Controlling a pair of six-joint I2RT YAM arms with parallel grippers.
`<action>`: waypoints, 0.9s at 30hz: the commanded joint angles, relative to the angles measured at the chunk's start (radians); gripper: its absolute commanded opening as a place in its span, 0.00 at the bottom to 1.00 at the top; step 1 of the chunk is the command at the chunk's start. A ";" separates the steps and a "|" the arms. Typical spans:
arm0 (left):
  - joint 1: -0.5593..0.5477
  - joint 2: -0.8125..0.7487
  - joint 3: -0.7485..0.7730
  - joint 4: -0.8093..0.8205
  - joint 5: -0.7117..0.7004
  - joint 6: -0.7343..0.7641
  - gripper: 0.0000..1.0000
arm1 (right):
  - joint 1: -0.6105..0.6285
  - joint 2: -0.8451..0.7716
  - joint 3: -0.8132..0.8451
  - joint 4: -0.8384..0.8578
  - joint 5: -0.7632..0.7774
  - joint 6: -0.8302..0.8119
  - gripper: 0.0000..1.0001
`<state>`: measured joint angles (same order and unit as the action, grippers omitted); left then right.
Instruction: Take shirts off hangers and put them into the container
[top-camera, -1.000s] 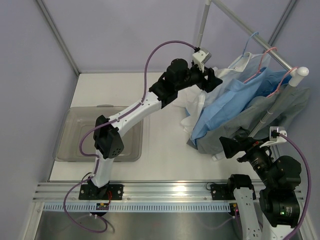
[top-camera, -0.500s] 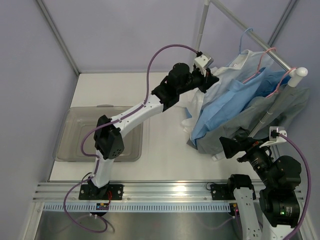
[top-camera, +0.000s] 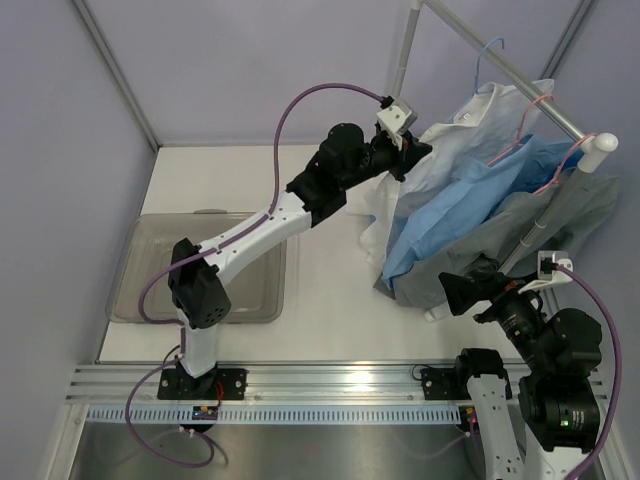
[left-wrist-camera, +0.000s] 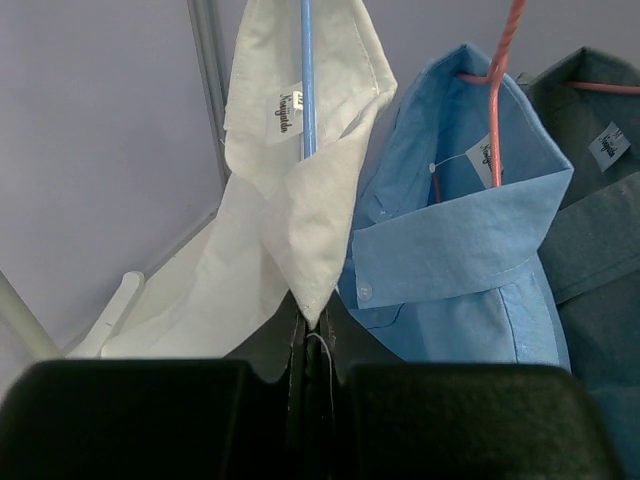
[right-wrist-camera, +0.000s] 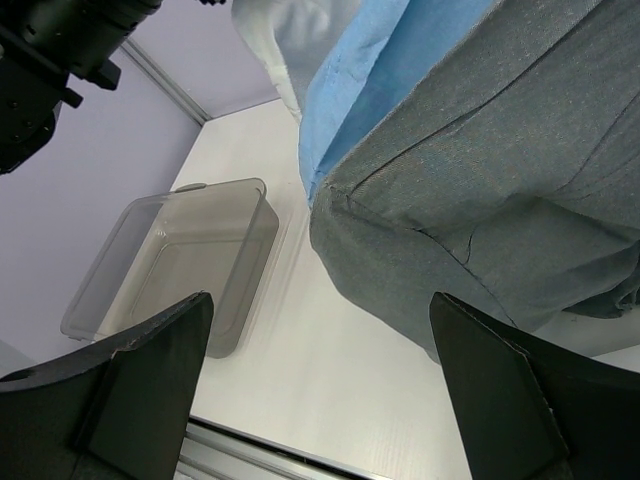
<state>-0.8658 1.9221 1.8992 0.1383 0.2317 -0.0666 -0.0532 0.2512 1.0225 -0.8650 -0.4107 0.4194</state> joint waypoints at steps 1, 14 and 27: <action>-0.004 -0.081 0.043 0.080 -0.002 0.028 0.00 | -0.004 0.023 0.016 0.017 -0.011 -0.027 1.00; -0.004 -0.507 -0.265 -0.426 -0.347 -0.102 0.00 | -0.004 0.204 0.096 0.118 -0.175 -0.025 0.96; -0.004 -0.722 -0.299 -0.764 -0.305 -0.173 0.00 | 0.364 0.661 0.402 0.291 -0.015 0.010 0.90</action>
<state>-0.8669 1.1934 1.6062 -0.5915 -0.1032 -0.2199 0.1661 0.8249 1.2942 -0.6533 -0.5396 0.4400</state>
